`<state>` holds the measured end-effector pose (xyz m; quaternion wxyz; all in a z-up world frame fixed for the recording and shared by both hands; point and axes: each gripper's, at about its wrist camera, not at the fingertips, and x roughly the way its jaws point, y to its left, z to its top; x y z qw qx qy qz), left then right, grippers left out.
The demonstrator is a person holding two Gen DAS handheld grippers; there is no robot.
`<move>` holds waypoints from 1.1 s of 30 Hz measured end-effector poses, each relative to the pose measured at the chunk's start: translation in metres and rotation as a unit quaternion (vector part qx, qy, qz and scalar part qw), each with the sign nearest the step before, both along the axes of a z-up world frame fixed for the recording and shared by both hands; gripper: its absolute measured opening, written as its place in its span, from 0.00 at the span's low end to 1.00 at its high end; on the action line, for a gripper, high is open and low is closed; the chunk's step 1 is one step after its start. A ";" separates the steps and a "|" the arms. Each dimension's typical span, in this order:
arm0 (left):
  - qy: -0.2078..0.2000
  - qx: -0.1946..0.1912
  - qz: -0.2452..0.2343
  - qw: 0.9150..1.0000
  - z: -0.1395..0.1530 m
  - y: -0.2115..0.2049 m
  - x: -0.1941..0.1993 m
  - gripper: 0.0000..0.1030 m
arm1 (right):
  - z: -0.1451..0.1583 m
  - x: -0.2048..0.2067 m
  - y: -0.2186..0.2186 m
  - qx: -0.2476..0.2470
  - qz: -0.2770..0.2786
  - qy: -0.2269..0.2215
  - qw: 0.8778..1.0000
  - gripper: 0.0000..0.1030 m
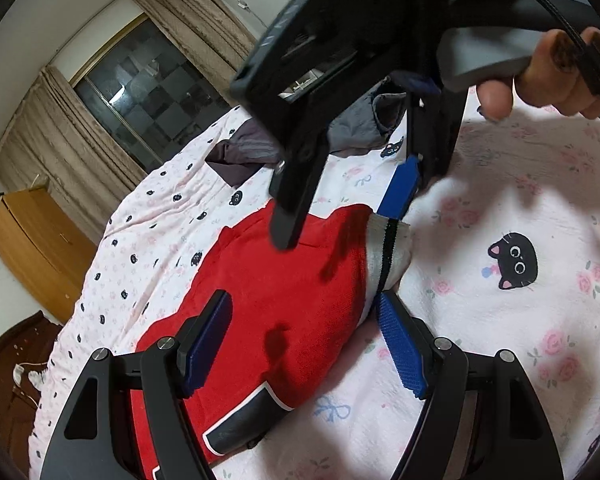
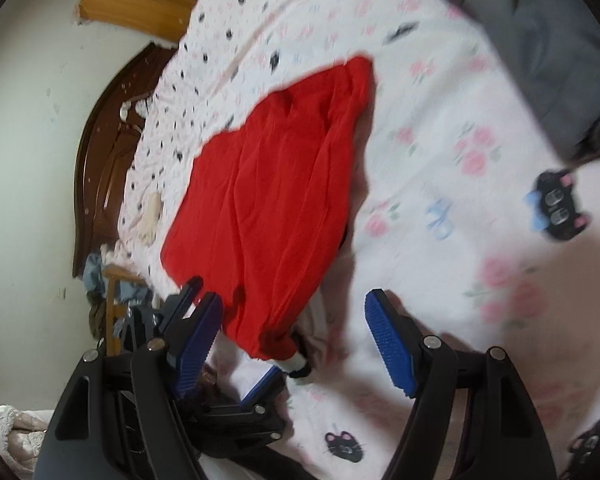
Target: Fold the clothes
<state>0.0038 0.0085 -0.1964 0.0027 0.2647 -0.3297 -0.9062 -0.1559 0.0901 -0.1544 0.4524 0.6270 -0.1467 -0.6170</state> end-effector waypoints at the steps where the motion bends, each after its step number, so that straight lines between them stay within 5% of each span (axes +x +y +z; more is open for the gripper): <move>1: -0.002 -0.001 -0.003 1.000 -0.001 0.002 0.001 0.69 | -0.002 0.002 -0.004 -0.001 0.008 -0.005 1.000 0.74; 22: -0.010 -0.018 -0.013 1.000 -0.001 0.010 -0.015 0.68 | 0.033 0.012 -0.027 -0.051 0.050 -0.008 0.997 0.74; 25: -0.022 -0.007 -0.005 1.000 0.000 0.004 -0.020 0.51 | 0.036 0.013 -0.027 -0.050 0.053 -0.005 0.997 0.74; 27: -0.026 -0.005 0.001 1.000 0.001 0.001 -0.022 0.24 | 0.037 0.012 -0.026 -0.050 0.054 -0.005 0.997 0.74; 33: -0.021 0.001 0.005 1.000 0.002 -0.003 -0.020 0.17 | 0.034 0.013 -0.026 -0.043 0.055 -0.005 0.998 0.74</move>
